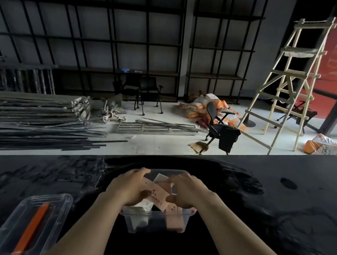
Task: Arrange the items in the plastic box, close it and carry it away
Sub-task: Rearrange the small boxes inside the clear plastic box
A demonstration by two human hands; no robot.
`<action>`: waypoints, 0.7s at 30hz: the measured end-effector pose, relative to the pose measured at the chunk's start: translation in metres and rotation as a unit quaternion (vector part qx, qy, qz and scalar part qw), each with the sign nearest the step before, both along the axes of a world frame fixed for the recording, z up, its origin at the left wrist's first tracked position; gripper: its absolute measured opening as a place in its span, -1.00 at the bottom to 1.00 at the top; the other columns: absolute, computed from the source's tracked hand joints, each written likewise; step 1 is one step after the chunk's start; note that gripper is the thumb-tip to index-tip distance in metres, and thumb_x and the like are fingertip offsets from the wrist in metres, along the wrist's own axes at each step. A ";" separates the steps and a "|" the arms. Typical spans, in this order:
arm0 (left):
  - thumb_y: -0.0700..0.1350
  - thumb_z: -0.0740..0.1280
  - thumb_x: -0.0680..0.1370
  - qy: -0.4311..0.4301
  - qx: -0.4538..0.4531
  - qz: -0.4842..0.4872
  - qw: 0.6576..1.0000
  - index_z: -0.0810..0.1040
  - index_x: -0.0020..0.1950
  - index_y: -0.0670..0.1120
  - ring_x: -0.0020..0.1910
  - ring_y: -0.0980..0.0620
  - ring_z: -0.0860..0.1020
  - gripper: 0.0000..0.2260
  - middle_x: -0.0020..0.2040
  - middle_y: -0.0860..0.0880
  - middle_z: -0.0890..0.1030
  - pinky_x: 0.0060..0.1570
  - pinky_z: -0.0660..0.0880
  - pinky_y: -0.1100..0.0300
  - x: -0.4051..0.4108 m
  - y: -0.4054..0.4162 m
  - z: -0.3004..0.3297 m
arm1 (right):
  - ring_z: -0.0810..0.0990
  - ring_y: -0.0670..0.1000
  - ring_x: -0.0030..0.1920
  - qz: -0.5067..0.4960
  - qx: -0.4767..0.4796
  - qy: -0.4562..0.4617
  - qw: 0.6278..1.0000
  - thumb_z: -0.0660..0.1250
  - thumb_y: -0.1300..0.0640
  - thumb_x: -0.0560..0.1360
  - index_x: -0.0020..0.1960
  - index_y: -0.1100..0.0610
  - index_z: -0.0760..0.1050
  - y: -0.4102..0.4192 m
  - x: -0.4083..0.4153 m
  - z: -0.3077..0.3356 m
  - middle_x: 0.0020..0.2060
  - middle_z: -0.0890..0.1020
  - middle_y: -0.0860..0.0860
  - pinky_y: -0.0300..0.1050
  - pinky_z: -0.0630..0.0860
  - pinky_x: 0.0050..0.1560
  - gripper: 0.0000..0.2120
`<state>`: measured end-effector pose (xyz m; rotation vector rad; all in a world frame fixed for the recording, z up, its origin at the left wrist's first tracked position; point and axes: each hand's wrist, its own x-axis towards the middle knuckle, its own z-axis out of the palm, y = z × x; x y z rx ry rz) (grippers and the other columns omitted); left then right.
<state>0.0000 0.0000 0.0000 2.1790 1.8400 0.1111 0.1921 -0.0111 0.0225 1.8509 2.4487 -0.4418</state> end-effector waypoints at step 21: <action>-0.18 0.42 0.55 0.115 -0.012 0.025 0.993 0.38 0.46 0.02 0.37 -0.26 0.46 -0.49 0.39 -0.11 0.44 0.36 0.40 -0.08 0.021 0.034 -0.045 | 0.63 0.23 0.20 -0.093 -0.025 0.087 0.992 0.45 0.20 0.51 0.42 0.25 0.27 0.045 -0.028 -0.063 0.19 0.59 0.17 -0.05 0.47 -0.06 -0.42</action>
